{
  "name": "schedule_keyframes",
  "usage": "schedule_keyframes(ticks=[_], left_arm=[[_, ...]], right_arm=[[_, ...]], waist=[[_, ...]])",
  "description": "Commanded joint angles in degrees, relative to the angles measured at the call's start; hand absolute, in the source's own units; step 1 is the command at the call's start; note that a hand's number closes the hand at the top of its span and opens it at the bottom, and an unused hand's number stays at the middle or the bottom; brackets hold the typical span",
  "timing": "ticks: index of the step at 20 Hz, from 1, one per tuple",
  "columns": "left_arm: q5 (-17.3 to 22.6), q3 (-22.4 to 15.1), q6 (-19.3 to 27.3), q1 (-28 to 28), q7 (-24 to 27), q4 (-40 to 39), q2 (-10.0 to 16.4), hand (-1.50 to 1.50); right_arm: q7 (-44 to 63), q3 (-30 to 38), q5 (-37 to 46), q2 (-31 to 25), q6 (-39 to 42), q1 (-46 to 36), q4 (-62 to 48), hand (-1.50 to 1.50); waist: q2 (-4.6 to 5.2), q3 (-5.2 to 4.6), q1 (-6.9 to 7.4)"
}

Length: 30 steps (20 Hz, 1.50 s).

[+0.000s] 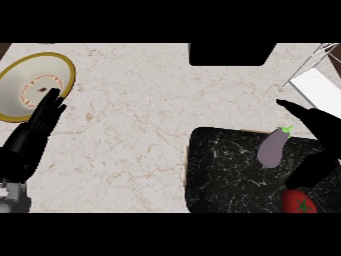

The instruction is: Pick the eggplant from the tray and place it in the tiered shelf

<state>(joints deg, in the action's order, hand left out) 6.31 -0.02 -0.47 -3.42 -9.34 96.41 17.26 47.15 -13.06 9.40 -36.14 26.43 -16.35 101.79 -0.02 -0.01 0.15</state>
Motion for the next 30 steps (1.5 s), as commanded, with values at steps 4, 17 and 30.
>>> schedule_keyframes(ticks=[4,17,30], left_arm=[[-3.6,-1.6,1.5,1.2,-2.8,4.3,-3.2,0.00],[-6.1,1.3,-1.0,-0.8,1.4,-2.1,-6.1,0.00],[-2.6,6.2,-6.5,1.4,-4.8,5.5,-3.4,0.00]], right_arm=[[-1.1,2.9,2.8,2.6,5.8,-0.3,-4.6,-1.50],[-8.6,4.0,12.7,10.4,8.0,4.5,-9.1,-1.50],[-19.1,5.1,20.5,15.0,4.6,9.4,-14.9,-1.50]], waist=[[0.00,0.01,0.09],[0.03,0.01,-0.09],[-0.02,0.02,-0.01]])
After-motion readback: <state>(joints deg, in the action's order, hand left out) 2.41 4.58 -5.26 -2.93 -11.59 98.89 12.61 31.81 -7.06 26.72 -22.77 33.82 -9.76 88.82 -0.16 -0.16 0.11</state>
